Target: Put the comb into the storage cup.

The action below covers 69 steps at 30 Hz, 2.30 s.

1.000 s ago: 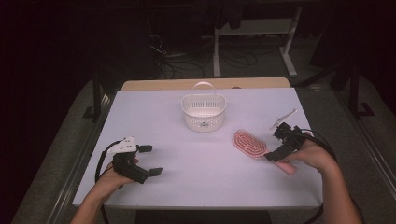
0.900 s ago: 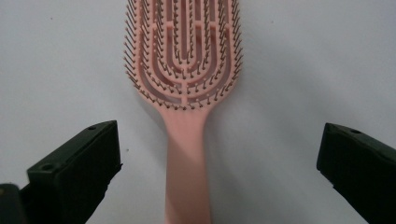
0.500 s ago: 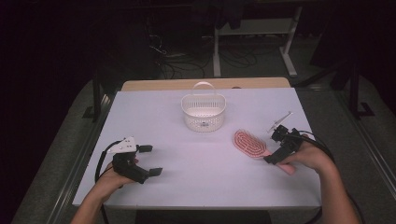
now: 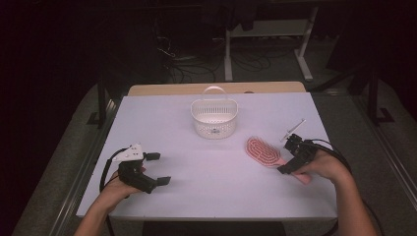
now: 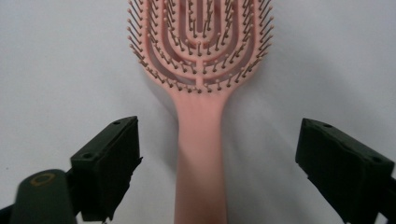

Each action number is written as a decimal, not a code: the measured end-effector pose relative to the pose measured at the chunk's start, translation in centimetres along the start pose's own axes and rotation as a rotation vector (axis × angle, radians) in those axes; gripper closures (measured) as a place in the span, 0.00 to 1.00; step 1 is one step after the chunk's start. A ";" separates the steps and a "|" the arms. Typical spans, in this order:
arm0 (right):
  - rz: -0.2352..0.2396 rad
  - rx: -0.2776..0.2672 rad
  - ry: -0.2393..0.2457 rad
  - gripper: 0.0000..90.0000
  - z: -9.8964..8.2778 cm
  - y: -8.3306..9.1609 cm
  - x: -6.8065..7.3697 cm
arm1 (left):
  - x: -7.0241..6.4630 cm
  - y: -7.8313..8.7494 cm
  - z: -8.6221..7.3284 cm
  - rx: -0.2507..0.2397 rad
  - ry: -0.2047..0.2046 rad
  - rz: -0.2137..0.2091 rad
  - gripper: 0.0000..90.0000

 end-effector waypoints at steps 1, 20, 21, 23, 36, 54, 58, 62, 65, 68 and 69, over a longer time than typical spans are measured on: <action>0.003 0.007 0.001 0.18 -0.1 0.0 0.1 | 0.0 0.0 0.0 0.000 0.000 0.000 0.00; 0.026 0.037 0.004 0.44 0.0 -0.3 0.5 | 0.1 -0.1 -0.1 0.005 0.002 0.004 0.00; 0.027 0.037 0.006 0.46 0.0 -0.3 0.6 | 0.1 -0.1 -0.1 0.005 0.002 0.004 0.00; 0.026 0.045 0.008 0.47 0.0 -0.4 0.6 | 0.1 0.0 -0.1 0.004 0.001 0.005 0.00; 0.018 0.079 0.025 0.61 0.1 -0.8 0.9 | 0.1 0.0 -0.1 0.006 0.006 0.005 0.00; -0.014 0.105 0.034 0.74 0.2 -0.9 0.8 | 0.1 0.1 -0.1 0.006 0.006 0.007 0.00; -0.021 0.116 0.035 0.75 0.3 -1.0 0.9 | 0.0 0.0 -0.1 0.005 0.005 0.006 0.00; -0.042 0.137 0.034 0.75 0.3 -1.0 1.0 | 0.0 -0.1 -0.2 0.008 0.007 0.005 0.00; -0.052 0.147 0.026 0.76 0.4 -1.0 1.0 | -0.1 -0.1 -0.2 0.009 0.008 0.003 0.00; -0.051 0.148 0.022 0.76 0.4 -1.0 1.0 | -0.1 -0.1 -0.2 0.009 0.008 0.004 0.00; -0.053 0.150 0.018 0.76 0.4 -1.0 1.0 | -0.1 -0.1 -0.2 0.008 0.010 0.004 0.00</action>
Point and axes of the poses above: each handheld gripper's, and its own axes: y roughly backward along the jaws, z roughly out of its top, x roughly to its left, the point moved 10 cm from there along -y, roughly forward along the jaws, and after that the axes turned 4 degrees about z, right-handed, at the moved point
